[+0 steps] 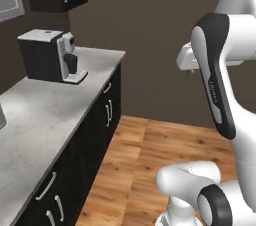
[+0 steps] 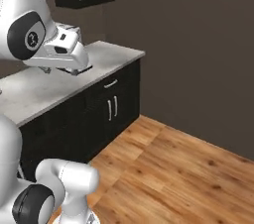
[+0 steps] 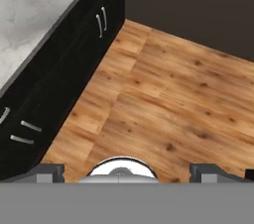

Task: Pick up the dish brush and dish brush from the sink, and place them back in the cabinet, and close the cabinet door.

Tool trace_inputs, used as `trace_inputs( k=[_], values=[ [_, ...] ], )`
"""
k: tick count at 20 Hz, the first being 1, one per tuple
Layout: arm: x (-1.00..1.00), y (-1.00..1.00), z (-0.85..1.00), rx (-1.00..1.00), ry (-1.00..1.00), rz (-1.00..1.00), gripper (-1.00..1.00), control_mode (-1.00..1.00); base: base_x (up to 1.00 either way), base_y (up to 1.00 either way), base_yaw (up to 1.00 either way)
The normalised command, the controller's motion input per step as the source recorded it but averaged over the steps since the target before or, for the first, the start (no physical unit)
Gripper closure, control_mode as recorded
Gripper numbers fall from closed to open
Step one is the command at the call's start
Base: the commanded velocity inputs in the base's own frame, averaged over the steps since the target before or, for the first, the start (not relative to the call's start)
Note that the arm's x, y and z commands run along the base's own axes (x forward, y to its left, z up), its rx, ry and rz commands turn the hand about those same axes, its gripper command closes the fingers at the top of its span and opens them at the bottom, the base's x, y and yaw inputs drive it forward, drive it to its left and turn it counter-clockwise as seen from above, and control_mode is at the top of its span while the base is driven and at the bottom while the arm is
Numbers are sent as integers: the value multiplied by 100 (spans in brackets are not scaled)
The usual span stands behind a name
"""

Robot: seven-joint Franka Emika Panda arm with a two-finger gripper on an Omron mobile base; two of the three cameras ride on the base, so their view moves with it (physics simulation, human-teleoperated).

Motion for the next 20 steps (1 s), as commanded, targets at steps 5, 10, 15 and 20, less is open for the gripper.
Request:
trace_inputs(
  k=[5, 10, 15, 20],
  values=[
    [0, 0, 0, 0, 0, 0, -100, 100, 0, -20, -50],
    [0, 0, 0, 0, 0, 0, -100, 100, 0, -25, -48],
    [0, 0, 0, 0, 0, 0, -100, 100, 0, -26, -47],
    [0, 0, 0, 0, 0, 0, -100, 100, 0, -26, -48]
  ],
)
